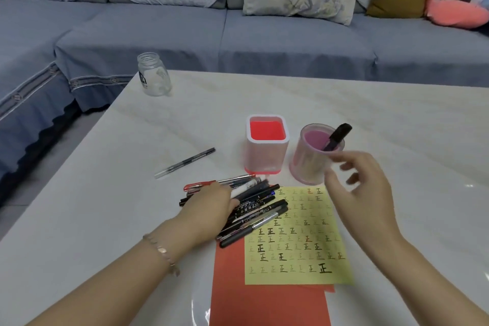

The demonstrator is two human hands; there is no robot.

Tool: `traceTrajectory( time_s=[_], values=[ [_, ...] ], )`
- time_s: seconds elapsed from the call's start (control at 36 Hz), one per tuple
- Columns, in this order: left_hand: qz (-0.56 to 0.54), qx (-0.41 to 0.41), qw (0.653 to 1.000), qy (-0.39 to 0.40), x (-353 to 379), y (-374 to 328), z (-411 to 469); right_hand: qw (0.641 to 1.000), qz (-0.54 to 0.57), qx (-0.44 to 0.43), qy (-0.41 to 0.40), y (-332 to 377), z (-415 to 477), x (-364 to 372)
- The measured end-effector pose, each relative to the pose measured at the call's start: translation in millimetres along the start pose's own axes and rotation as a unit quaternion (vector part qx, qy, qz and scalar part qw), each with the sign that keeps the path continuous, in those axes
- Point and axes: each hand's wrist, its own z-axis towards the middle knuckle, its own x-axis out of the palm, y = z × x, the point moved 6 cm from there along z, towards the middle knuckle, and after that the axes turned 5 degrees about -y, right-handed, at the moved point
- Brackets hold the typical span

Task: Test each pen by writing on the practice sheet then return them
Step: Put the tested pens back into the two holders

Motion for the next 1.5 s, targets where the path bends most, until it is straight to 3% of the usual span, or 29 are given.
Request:
traceTrajectory(
  time_s=[0.06,0.08,0.14,0.19,0.28,0.36,0.53,0.67,0.69,0.75,0.83,0.89,1.03,1.14,1.22,1.39,1.5],
  values=[
    [-0.161,-0.046,0.986,0.01,-3.3,-3.2,-6.1,0.996,0.04,0.052,0.056,3.8,-15.6,8.3],
    [-0.271,-0.079,0.959,0.027,-3.6,-6.4,-9.6,0.988,0.071,0.095,0.098,4.6,-22.7,16.3],
    [-0.482,-0.134,0.862,0.076,-4.4,-18.8,-19.3,0.96,0.135,0.173,0.173,7.0,-34.5,34.7],
    [-0.606,-0.155,0.771,0.121,-9.9,-33.1,-30.2,0.94,0.164,0.215,0.209,10.2,-39.2,48.4],
    [-0.678,-0.149,0.695,0.184,-19.5,-50.8,-41.7,0.914,0.217,0.26,0.223,16.4,-37.7,60.1],
    [-0.697,-0.138,0.666,0.226,-23.4,-61.5,-46.6,0.893,0.259,0.291,0.226,19.2,-32.5,63.8],
    [-0.7,-0.103,0.661,0.25,-20.1,-69.8,-46.0,0.866,0.314,0.299,0.25,26.4,-26.3,61.5],
    [-0.76,-0.123,0.561,0.304,-11.6,-72.6,-47.5,0.842,0.357,0.29,0.281,28.4,-24.3,54.6],
    [-0.762,-0.122,0.559,0.303,-10.1,-72.0,-47.2,0.845,0.353,0.285,0.284,26.7,-24.0,52.9],
    [-0.744,-0.112,0.591,0.29,-6.9,-69.3,-47.4,0.853,0.34,0.271,0.29,24.0,-24.2,50.7],
    [-0.69,-0.082,0.679,0.237,-6.2,-66.7,-47.2,0.865,0.317,0.254,0.293,20.4,-24.9,46.2],
    [-0.63,-0.055,0.755,0.173,-9.6,-65.2,-45.7,0.875,0.301,0.254,0.282,17.0,-25.1,42.6],
    [-0.472,-0.03,0.881,-0.01,-14.6,-51.8,-38.0,0.899,0.262,0.264,0.231,6.7,-22.2,32.2],
    [-0.409,-0.046,0.898,-0.158,-27.1,-32.6,-35.1,0.937,0.218,0.231,0.144,3.1,-7.8,14.5],
    [-0.395,-0.06,0.896,-0.194,-36.5,-25.9,-33.2,0.95,0.18,0.227,0.118,-1.5,-0.3,6.0],
    [-0.279,0.022,0.917,-0.284,-80.7,-27.2,-12.3,0.93,0.065,0.251,0.262,-11.9,-0.8,19.4],
    [-0.277,0.04,0.895,-0.346,-104.0,-31.1,12.2,0.916,0.096,0.259,0.293,1.0,6.2,18.4]
  ],
)
